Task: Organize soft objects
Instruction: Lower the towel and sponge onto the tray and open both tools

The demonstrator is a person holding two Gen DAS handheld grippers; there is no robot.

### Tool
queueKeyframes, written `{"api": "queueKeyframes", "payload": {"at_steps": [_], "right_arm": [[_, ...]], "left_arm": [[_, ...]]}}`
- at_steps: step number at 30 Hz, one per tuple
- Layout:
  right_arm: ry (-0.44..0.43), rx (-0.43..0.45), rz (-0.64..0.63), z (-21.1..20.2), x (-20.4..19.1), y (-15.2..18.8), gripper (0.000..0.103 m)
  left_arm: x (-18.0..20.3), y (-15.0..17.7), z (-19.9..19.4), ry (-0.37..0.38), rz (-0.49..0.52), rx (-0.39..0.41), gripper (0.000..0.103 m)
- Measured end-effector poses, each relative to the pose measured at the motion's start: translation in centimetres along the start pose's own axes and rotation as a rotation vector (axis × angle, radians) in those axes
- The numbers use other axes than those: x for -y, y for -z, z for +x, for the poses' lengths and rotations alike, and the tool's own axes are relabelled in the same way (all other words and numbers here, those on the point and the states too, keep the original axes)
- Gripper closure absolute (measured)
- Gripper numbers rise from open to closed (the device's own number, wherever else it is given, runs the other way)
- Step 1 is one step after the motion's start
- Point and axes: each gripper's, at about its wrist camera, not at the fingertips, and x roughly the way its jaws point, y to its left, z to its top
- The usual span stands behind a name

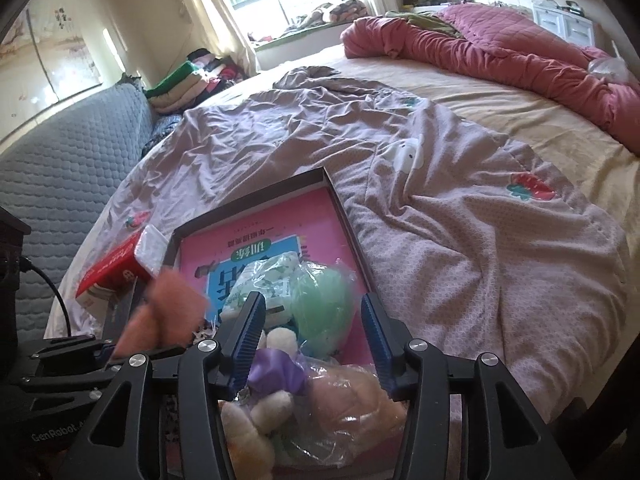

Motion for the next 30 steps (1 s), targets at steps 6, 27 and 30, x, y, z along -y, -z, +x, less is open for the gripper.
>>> {"api": "queueKeyframes", "payload": {"at_steps": [6,27,30], "right_arm": [[-0.001,0.020,0.024,-1.3,0.4,-0.2,0.046],[0.016,0.052,-0.019,-5.3,-1.2,0.0,0.041],[0.011,0.059,-0.027,-5.9,-1.6,0.0,0.040]], "left_arm": [[0.8,0.1,-0.4,-0.008,0.030,0.001,0.066],[0.6,1.5,-4.4,-0.065,0.014,0.061,0.042],[0.7,1.8,-5.4,-0.079,0.015,0.078,0.040]]}}
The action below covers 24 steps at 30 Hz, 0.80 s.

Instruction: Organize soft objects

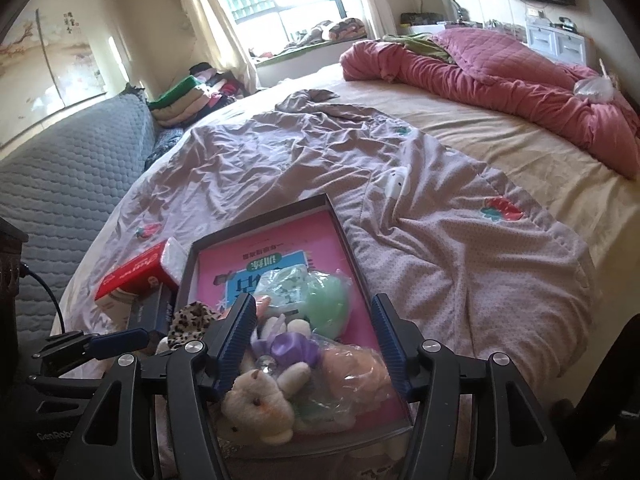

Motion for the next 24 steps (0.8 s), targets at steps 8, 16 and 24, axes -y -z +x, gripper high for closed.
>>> {"api": "queueKeyframes", "payload": {"at_steps": [8,16,24], "right_arm": [[-0.005,0.031,-0.028,-2.0,-1.3,-0.2,0.032],[-0.009,0.044,-0.059,-3.4,-2.4,0.2,0.031],[-0.021,0.057,-0.111,-4.7,-4.1,0.8,0.027]], "left_arm": [[0.0,0.7,-2.4,-0.035,0.006,0.045,0.037],[-0.5,1.7,-4.2,-0.060,-0.017,0.069,0.026],[-1.1,3.0,-5.5,-0.140,-0.036,0.089,0.023]]}}
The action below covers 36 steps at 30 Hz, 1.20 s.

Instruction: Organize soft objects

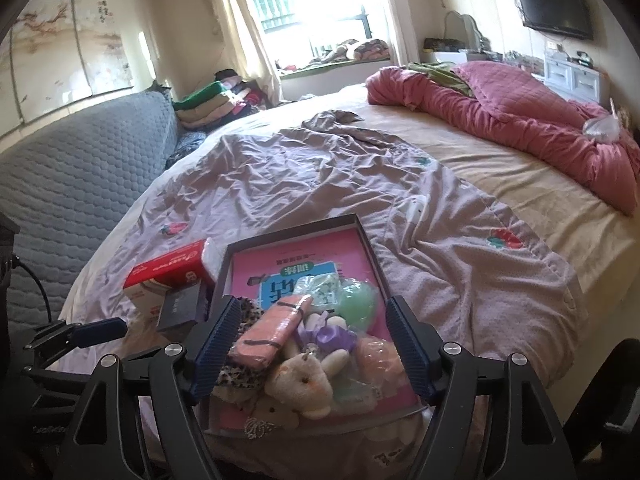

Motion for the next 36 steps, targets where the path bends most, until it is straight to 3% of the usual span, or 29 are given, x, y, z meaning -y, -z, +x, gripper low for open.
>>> {"api": "queueKeyframes", "payload": {"at_steps": [11,19,36], "right_arm": [[-0.031,-0.022,-0.098,-2.3,-3.1,2.5,0.026],[-0.028,-0.028,-0.136,-4.1,-4.8,5.4,0.026],[-0.038,-0.024,-0.143,-6.2,-6.4,7.3,0.026]], "left_arm": [[-2.2,2.9,-2.5,-0.076,-0.055,0.026,0.020],[-3.6,5.6,-3.4,-0.091,-0.135,0.004,0.020],[-4.6,8.4,-5.0,-0.113,-0.171,-0.018,0.020]]}}
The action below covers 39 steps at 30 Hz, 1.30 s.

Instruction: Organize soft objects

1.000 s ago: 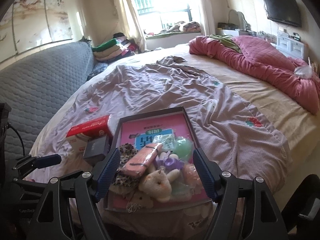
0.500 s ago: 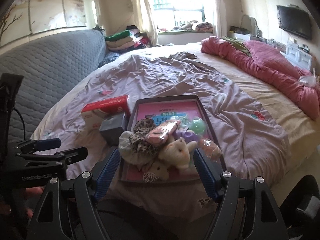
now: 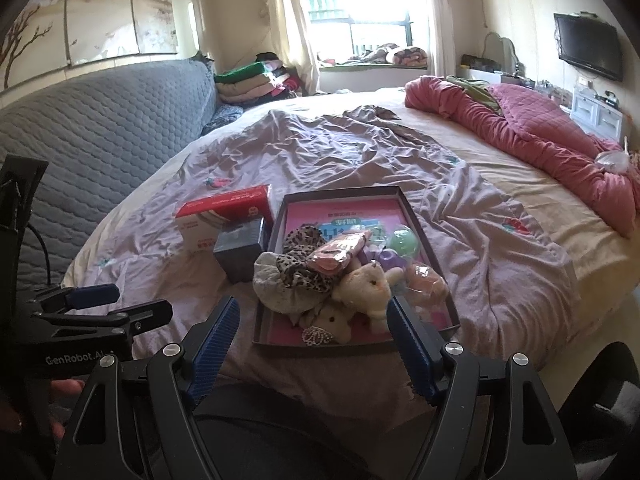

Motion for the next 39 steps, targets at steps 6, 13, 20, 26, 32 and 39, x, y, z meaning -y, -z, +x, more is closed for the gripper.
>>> {"api": "queueKeyframes", "payload": {"at_steps": [6,13,20,26,32,39], "right_arm": [[-0.010,-0.011,-0.002,0.5,-0.2,0.0,0.026],[-0.007,-0.005,0.013,0.8,-0.1,0.1,0.026],[-0.015,-0.008,0.021,1.0,0.0,0.3,0.026],[-0.019,-0.007,0.025,1.1,0.1,0.4,0.026],[-0.023,-0.004,0.023,1.1,0.1,0.4,0.026],[-0.027,-0.006,0.008,1.3,-0.2,0.5,0.026]], "left_arm": [[-0.4,0.3,0.2,-0.010,-0.013,-0.010,0.020],[-0.2,0.6,0.3,-0.011,-0.004,-0.015,0.020],[-0.2,0.7,0.4,-0.003,-0.009,-0.021,0.020],[-0.1,0.7,0.3,-0.010,-0.004,-0.023,0.020],[-0.1,0.9,0.4,-0.017,0.004,-0.027,0.020],[-0.3,0.9,0.5,-0.030,0.000,-0.030,0.020]]}}
